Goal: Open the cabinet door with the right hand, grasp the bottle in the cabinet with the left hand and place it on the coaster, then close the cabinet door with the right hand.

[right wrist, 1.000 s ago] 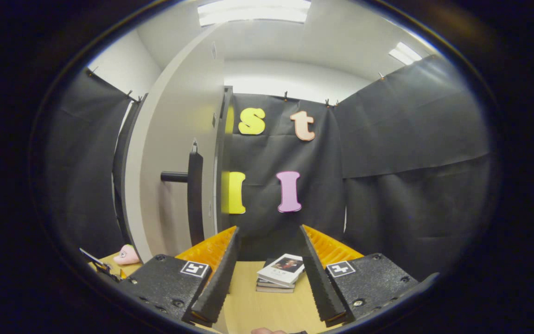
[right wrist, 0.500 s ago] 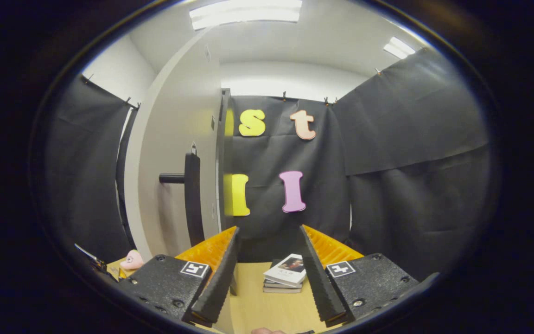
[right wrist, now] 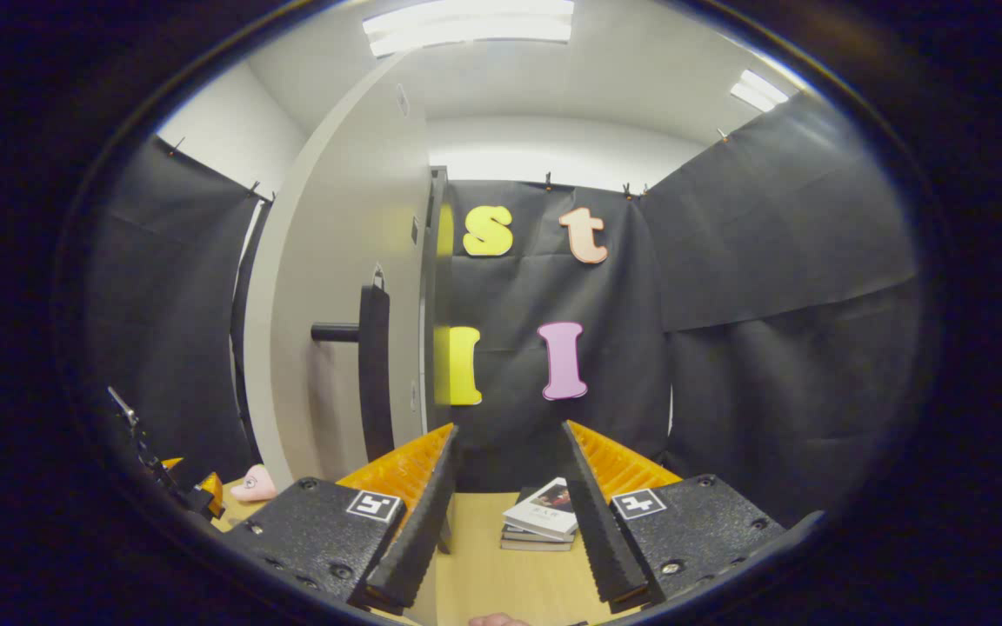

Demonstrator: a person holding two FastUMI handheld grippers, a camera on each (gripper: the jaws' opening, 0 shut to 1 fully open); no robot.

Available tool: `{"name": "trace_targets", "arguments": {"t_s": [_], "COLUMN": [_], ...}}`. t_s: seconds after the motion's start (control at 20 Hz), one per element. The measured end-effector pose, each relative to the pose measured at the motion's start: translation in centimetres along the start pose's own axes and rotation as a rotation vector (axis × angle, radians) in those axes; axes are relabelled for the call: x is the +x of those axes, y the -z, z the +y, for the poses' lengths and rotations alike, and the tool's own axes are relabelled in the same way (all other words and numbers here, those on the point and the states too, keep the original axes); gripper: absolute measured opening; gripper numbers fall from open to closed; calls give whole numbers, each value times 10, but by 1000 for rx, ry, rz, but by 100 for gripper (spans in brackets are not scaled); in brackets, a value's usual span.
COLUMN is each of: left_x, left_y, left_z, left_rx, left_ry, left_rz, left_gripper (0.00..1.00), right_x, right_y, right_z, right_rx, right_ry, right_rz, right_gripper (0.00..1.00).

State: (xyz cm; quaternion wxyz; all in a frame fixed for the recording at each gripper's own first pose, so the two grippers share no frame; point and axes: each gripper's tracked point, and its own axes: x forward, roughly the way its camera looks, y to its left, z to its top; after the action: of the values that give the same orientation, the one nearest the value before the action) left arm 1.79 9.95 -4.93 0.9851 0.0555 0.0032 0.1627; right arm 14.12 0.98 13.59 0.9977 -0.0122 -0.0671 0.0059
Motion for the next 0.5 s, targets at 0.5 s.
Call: {"name": "trace_targets", "arguments": {"t_s": [0.5], "left_x": [-29], "left_y": [-31], "left_z": [-44], "left_rx": [-27], "left_ry": [148], "left_rz": [11], "left_gripper": [100], "right_x": [10], "right_y": [7], "right_z": [31], "right_rx": [83], "right_ry": [-128], "right_rz": [9], "right_gripper": [70]}}
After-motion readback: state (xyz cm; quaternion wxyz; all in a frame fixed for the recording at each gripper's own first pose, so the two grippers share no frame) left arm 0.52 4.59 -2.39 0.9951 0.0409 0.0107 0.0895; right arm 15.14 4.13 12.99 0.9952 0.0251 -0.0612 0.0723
